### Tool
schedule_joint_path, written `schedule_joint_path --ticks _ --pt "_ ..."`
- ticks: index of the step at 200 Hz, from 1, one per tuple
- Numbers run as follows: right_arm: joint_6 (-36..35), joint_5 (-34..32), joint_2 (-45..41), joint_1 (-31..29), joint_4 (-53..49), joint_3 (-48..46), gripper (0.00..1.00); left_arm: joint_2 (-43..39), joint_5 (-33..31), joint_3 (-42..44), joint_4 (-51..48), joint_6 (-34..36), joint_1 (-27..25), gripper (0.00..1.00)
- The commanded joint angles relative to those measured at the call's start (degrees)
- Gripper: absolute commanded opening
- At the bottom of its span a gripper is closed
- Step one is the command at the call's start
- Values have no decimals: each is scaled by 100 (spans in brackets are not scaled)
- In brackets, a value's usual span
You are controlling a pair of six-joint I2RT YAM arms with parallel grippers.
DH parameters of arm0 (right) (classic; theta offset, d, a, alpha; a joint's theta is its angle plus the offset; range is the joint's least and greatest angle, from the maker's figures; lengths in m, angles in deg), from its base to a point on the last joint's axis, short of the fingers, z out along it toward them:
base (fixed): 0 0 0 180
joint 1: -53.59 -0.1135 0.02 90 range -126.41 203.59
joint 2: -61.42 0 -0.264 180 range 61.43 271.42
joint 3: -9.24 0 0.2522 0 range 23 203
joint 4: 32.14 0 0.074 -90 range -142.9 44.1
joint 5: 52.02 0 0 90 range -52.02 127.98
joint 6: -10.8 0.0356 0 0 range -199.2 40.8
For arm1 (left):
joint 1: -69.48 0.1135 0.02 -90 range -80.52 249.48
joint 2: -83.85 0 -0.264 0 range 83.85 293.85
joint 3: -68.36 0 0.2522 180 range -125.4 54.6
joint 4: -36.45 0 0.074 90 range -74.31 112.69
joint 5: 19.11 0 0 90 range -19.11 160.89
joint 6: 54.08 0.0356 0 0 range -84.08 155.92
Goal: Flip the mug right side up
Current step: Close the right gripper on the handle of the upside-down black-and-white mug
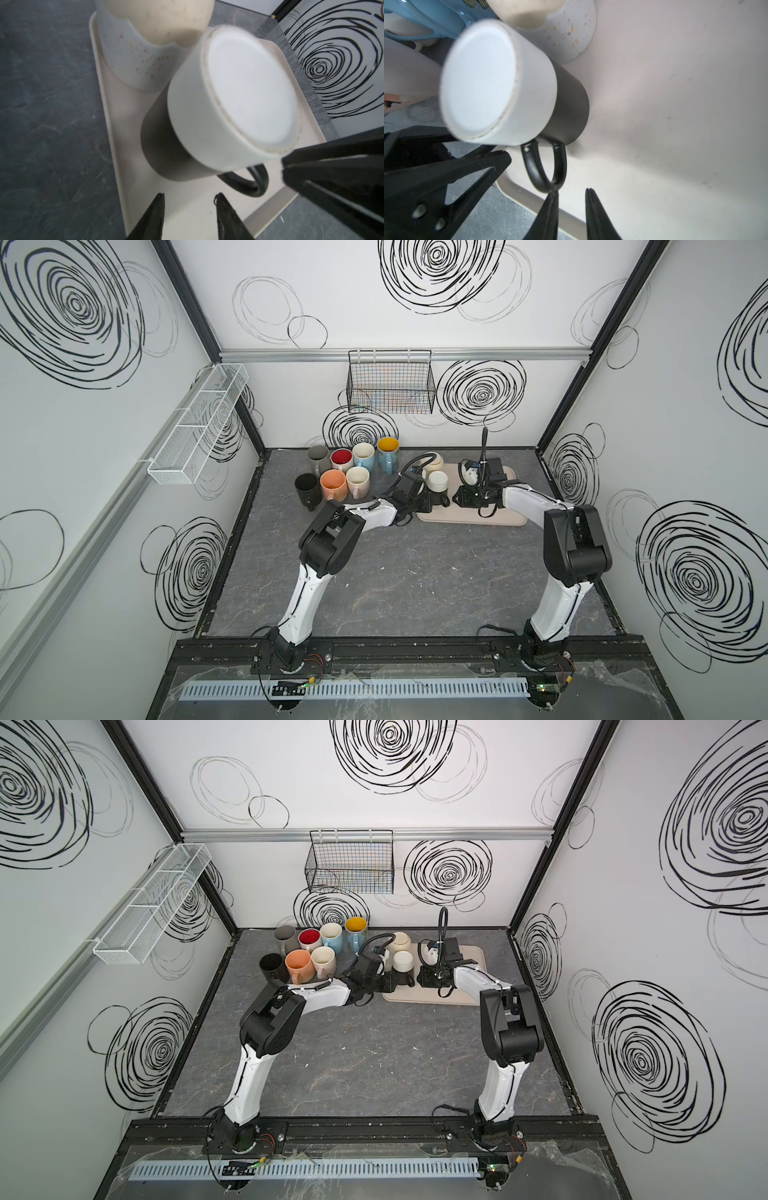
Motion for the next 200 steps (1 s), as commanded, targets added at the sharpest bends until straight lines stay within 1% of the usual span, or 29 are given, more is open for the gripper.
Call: schedule_joint_path --ticks 1,20,40,76,105,126,155,170,200 --pt "-69 -500 -646 -108 71 -225 38 -760 -159 455 325 113 50 46" --pt "-386 -679 -811 -332 18 -247 47 -1171 -237 939 433 129 67 47" --pt "-523 -551 -649 -392 -190 -44 52 -1568 -307 1444 542 101 59 48" --pt "-778 -643 -136 -558 -523 393 55 -2032 -394 2042 579 96 33 50" --pt "-851 -1104 196 -710 -617 616 55 -2231 -448 2282 595 78 -2 51" --pt "-882 -1284 425 -740 -706 821 54 -2310 -504 2334 521 104 -20 51" --pt "-969 -1295 670 -774 -815 1097 52 -2381 -583 2406 400 113 -29 51" --pt "-1000 -1384 752 -812 -800 1160 48 -2440 -634 2468 387 100 -44 51" --pt "-1066 -1558 953 -864 -877 1330 37 -2524 -733 2556 352 88 -103 52"
